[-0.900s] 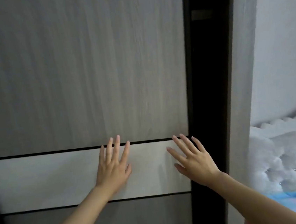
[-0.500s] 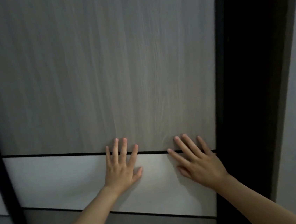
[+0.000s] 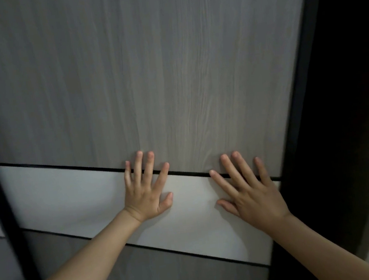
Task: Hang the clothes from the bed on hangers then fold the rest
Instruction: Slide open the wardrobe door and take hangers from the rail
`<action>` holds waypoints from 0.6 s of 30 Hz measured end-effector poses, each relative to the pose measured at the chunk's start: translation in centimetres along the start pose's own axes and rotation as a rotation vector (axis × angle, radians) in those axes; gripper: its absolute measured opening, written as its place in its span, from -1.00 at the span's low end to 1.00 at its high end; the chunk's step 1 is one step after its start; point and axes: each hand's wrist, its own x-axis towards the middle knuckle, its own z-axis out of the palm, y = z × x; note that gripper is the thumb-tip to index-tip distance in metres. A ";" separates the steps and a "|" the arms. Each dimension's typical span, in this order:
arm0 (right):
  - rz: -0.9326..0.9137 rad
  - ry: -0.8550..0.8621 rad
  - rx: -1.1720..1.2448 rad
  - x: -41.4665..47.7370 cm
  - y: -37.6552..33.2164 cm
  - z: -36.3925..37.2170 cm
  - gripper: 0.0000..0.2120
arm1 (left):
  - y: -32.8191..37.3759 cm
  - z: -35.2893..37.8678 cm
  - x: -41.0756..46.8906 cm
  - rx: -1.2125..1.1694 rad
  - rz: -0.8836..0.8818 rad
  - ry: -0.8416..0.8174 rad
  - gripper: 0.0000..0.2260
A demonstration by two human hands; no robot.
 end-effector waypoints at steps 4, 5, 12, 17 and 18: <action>0.005 -0.004 0.019 0.1 -0.1 -0.2 -0.45 | 0.1 -0.2 0.1 0.012 -0.001 0.003 -0.41; 0.004 -0.005 0.020 0.2 0.0 -0.2 -0.47 | 0.1 -0.2 0.1 0.015 0.000 0.004 -0.41; 0.015 0.039 0.048 -0.2 1.7 -0.9 -0.48 | 0.0 -0.1 0.1 0.016 0.007 0.020 -0.40; 0.167 0.147 0.164 -0.8 4.3 -0.9 -0.52 | -0.1 0.2 0.0 0.012 0.020 0.040 -0.40; 0.160 0.154 0.214 -0.7 4.3 -0.9 -0.52 | -0.1 0.3 0.0 0.015 0.020 0.043 -0.40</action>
